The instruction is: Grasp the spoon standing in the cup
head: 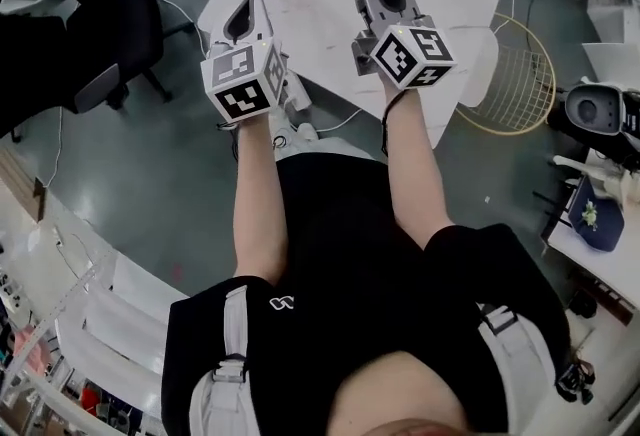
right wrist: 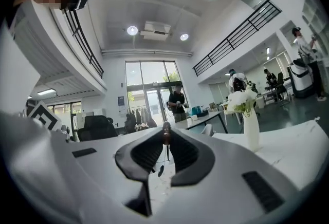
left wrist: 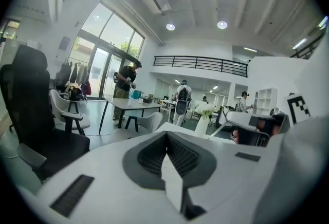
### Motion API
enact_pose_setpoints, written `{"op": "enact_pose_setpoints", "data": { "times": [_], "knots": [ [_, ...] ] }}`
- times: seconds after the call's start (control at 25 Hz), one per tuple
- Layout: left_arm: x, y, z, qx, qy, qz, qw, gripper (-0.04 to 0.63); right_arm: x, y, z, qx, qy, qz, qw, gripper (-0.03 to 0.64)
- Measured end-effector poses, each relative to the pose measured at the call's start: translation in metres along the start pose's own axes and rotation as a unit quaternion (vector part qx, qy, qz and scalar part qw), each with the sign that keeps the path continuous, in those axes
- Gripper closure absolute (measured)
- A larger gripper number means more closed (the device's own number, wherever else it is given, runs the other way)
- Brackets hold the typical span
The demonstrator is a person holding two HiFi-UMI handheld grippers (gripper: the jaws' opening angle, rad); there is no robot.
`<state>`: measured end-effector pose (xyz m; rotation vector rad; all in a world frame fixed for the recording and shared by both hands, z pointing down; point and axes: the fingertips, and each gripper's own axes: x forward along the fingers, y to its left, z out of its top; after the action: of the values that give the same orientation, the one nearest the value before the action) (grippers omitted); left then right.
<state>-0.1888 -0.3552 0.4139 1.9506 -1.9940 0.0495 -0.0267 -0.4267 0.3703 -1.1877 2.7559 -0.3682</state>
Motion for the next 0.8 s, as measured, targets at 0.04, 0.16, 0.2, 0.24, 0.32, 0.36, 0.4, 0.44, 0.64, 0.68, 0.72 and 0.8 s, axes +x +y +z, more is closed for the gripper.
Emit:
{"op": "enact_pose_setpoints", "data": {
  "times": [0.04, 0.16, 0.2, 0.24, 0.32, 0.36, 0.4, 0.44, 0.64, 0.68, 0.72, 0.8],
  "knots": [
    [-0.007, 0.001, 0.011, 0.004, -0.012, 0.006, 0.9999, 0.583, -0.002, 0.003, 0.007, -0.004, -0.006, 0.003, 1.000, 0.572],
    [-0.029, -0.002, 0.037, 0.016, -0.041, 0.014, 0.9989, 0.583, -0.005, 0.021, 0.026, -0.013, -0.020, 0.021, 0.999, 0.572],
    [-0.035, -0.004, 0.044, 0.021, -0.048, 0.014, 0.9985, 0.583, -0.006, 0.029, 0.032, -0.017, -0.024, 0.029, 0.999, 0.572],
    [-0.040, -0.006, 0.050, 0.026, -0.053, 0.015, 0.9981, 0.583, -0.006, 0.036, 0.038, -0.023, -0.028, 0.035, 0.999, 0.572],
    [-0.047, -0.009, 0.057, 0.034, -0.061, 0.014, 0.9974, 0.583, -0.007, 0.045, 0.045, -0.037, -0.034, 0.042, 0.998, 0.572],
    [-0.050, -0.010, 0.060, 0.036, -0.064, 0.015, 0.9972, 0.583, -0.008, 0.048, 0.047, -0.043, -0.034, 0.043, 0.998, 0.572],
    [-0.052, -0.010, 0.062, 0.037, -0.067, 0.015, 0.9969, 0.583, -0.009, 0.049, 0.049, -0.049, -0.033, 0.044, 0.997, 0.574],
    [-0.053, -0.011, 0.065, 0.037, -0.071, 0.017, 0.9967, 0.583, -0.010, 0.049, 0.049, -0.054, -0.031, 0.044, 0.997, 0.574],
    [-0.053, -0.024, 0.074, 0.050, -0.076, 0.006, 0.9958, 0.583, -0.016, 0.040, 0.051, -0.058, -0.027, 0.033, 0.997, 0.572],
    [-0.052, -0.026, 0.074, 0.053, -0.075, 0.003, 0.9958, 0.583, -0.017, 0.038, 0.050, -0.059, -0.027, 0.030, 0.997, 0.574],
    [-0.051, -0.027, 0.073, 0.053, -0.073, 0.000, 0.9959, 0.583, -0.017, 0.037, 0.050, -0.061, -0.026, 0.028, 0.997, 0.574],
    [-0.050, -0.028, 0.071, 0.054, -0.071, -0.003, 0.9960, 0.583, -0.016, 0.036, 0.049, -0.066, -0.025, 0.027, 0.997, 0.574]
  ]
}}
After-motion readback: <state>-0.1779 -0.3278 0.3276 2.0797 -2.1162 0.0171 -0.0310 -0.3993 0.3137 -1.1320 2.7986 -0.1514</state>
